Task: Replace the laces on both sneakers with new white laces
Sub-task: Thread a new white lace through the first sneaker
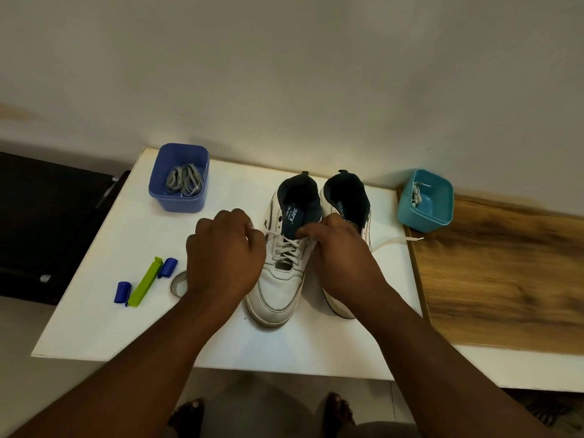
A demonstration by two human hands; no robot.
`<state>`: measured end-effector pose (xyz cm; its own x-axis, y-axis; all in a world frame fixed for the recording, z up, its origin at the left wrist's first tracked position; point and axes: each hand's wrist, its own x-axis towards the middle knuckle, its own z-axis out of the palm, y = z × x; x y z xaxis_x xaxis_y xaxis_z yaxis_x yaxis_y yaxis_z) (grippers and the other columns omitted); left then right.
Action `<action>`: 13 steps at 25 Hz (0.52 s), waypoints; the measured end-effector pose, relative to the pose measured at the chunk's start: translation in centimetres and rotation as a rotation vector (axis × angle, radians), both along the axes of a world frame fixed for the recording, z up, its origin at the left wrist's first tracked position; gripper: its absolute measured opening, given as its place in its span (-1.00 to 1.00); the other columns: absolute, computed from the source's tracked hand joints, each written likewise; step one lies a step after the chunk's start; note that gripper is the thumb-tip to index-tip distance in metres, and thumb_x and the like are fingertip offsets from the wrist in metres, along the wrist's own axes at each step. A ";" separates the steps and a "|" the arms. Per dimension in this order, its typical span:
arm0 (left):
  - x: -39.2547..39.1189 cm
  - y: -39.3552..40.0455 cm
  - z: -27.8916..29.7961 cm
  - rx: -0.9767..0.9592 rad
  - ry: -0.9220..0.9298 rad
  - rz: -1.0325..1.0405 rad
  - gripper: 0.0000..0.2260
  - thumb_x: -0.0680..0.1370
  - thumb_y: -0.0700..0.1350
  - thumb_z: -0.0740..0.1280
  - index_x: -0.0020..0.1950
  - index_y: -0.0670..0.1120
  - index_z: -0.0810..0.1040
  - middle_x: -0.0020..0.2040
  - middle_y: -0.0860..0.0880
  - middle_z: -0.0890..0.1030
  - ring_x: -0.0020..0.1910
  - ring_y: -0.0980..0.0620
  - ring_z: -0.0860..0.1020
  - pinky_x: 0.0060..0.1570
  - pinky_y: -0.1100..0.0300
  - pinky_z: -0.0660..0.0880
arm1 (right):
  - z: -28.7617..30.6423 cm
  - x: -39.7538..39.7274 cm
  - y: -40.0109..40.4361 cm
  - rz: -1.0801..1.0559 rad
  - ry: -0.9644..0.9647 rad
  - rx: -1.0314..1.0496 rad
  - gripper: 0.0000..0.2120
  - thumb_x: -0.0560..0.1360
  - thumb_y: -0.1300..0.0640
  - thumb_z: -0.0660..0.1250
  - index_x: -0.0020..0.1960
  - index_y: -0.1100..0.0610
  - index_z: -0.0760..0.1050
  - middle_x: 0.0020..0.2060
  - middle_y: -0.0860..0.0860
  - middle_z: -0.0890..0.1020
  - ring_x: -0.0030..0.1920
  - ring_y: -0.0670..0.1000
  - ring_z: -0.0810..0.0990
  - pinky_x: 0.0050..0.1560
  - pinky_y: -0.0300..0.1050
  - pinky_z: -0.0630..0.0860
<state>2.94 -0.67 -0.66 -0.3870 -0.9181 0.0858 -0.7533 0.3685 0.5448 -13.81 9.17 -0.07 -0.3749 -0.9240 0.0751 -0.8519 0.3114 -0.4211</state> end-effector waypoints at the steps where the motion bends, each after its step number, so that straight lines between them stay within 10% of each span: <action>1: -0.2 0.2 -0.2 0.033 -0.013 -0.046 -0.79 0.61 0.05 0.27 0.19 0.02 0.52 0.12 -0.02 0.60 0.11 -0.08 0.49 0.05 -0.02 0.39 | 0.0 0.0 0.1 0.008 -0.003 -0.002 -0.60 0.52 0.33 0.30 0.25 -0.01 0.66 0.05 0.09 0.55 0.12 0.17 0.54 0.12 -0.01 0.52; 13: -0.2 0.0 -0.9 0.222 0.100 -0.174 -0.94 0.61 0.06 0.29 -0.04 0.12 0.53 -0.01 0.10 0.59 -0.03 -0.01 0.56 0.10 -0.06 0.49 | 1.4 -0.2 0.8 -0.195 0.225 -0.003 -0.32 0.57 0.26 0.29 0.60 -0.04 0.14 0.06 0.10 0.63 -0.10 0.18 0.65 -0.14 0.03 0.58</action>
